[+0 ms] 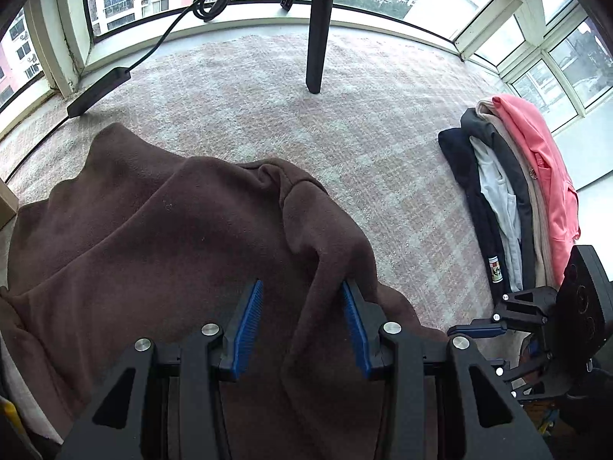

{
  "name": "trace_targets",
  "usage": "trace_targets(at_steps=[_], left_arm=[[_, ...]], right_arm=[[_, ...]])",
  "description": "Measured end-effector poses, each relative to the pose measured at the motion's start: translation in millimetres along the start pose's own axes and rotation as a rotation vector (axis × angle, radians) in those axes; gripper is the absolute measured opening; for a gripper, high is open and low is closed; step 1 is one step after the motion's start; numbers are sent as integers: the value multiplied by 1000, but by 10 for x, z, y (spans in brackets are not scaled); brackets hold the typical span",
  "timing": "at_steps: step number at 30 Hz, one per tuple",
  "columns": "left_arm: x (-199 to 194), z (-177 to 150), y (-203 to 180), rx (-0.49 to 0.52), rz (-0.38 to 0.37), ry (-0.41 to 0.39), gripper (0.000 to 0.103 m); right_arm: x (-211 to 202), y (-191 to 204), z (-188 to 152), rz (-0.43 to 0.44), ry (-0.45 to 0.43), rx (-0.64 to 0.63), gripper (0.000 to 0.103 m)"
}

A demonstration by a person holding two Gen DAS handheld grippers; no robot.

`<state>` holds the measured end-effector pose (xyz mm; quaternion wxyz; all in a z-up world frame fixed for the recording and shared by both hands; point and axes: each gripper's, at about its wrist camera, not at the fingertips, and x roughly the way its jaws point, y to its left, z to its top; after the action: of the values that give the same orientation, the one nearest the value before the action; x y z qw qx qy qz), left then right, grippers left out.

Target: Fold clothes

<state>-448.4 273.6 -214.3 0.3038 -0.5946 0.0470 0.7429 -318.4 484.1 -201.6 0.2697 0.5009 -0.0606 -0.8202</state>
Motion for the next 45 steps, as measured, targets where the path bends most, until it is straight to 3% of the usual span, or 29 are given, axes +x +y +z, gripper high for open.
trace_targets(at_steps=[2,5,7,9,14,18,19,20,21,23,25,26,28,29,31,34,38,40,42,45], left_arm=[[-4,6,-12,10,-8,-4,18],[-27,25,-7,10,-17,-8,5],[-59,22,-31,26,-3,-20,2],[-103,14,-58,41,13,-36,2],[-173,30,96,-18,-22,-92,2],[-59,23,210,-65,-51,-69,6],[-39,28,204,-64,-60,-53,13],[-28,34,195,-60,-56,-46,21],[-32,41,183,-53,-42,-52,23],[-45,65,177,-50,-46,-62,26],[-50,95,172,-52,-57,-71,26],[-41,114,163,-49,-61,-71,25],[-34,149,113,-38,-75,-80,20],[-57,166,77,-27,-86,-102,13],[-75,203,27,-11,-99,-136,10],[53,277,86,-21,-72,-127,12],[191,365,163,-39,-38,-117,20],[77,353,174,-56,-6,-127,24],[-102,295,168,-50,23,-139,22],[-465,44,137,-38,65,-149,23]], right_arm=[[45,23,59,8,-4,-19,27],[64,75,85,28,-30,-45,27],[26,88,74,19,-43,-61,16],[-33,89,54,-4,-53,-76,7],[-228,-128,-47,-84,-101,-30,1],[-234,-124,-42,-94,-85,-44,2],[-264,-114,-23,-85,-91,-42,2],[-294,-104,-5,-75,-97,-40,9],[-301,-79,19,-67,-93,-46,29],[-224,29,61,-86,-77,-107,47],[-129,70,86,-98,-69,-147,47],[-83,75,98,-92,-66,-156,45],[-45,56,109,-82,-63,-145,4],[-39,39,111,-77,-62,-131,5],[-169,-5,79,-88,-103,-124,4],[-340,-173,10,-111,-138,-68,3],[-147,-178,-21,-196,-68,-108,3],[-132,-203,-28,-212,-57,-102,4],[-143,-246,-14,-217,-33,-82,4],[-252,-271,-13,-227,-20,-56,5]])
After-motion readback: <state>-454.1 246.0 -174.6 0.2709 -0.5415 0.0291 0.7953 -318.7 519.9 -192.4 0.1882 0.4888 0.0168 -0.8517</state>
